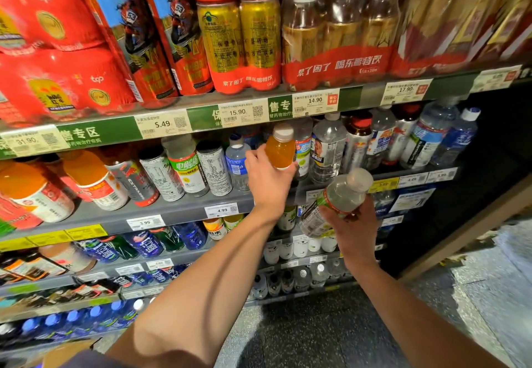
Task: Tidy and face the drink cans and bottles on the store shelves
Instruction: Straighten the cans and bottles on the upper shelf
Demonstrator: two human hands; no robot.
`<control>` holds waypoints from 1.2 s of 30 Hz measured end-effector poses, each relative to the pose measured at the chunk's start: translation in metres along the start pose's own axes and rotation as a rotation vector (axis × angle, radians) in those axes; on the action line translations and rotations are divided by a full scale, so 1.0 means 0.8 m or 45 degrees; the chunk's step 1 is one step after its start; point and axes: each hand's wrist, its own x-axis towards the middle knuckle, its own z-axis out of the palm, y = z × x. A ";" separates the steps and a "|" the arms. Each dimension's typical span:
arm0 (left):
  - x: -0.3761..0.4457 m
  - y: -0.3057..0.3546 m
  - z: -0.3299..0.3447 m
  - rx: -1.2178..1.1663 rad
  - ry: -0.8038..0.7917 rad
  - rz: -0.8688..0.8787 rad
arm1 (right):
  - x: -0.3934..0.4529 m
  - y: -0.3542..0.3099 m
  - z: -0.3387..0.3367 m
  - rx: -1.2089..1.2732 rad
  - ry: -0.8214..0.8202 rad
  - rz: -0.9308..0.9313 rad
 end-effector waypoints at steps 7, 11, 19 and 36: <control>-0.021 -0.014 -0.017 -0.289 -0.078 -0.015 | 0.005 -0.012 0.006 0.110 -0.020 0.047; -0.029 -0.031 -0.047 -0.511 -0.049 -0.152 | 0.011 -0.020 0.013 0.156 -0.075 0.002; -0.043 -0.067 -0.114 -0.644 0.088 -0.293 | 0.016 -0.040 0.063 0.207 -0.226 -0.074; -0.029 -0.112 -0.189 -0.707 0.220 -0.374 | 0.061 -0.057 0.185 -0.135 0.100 -0.275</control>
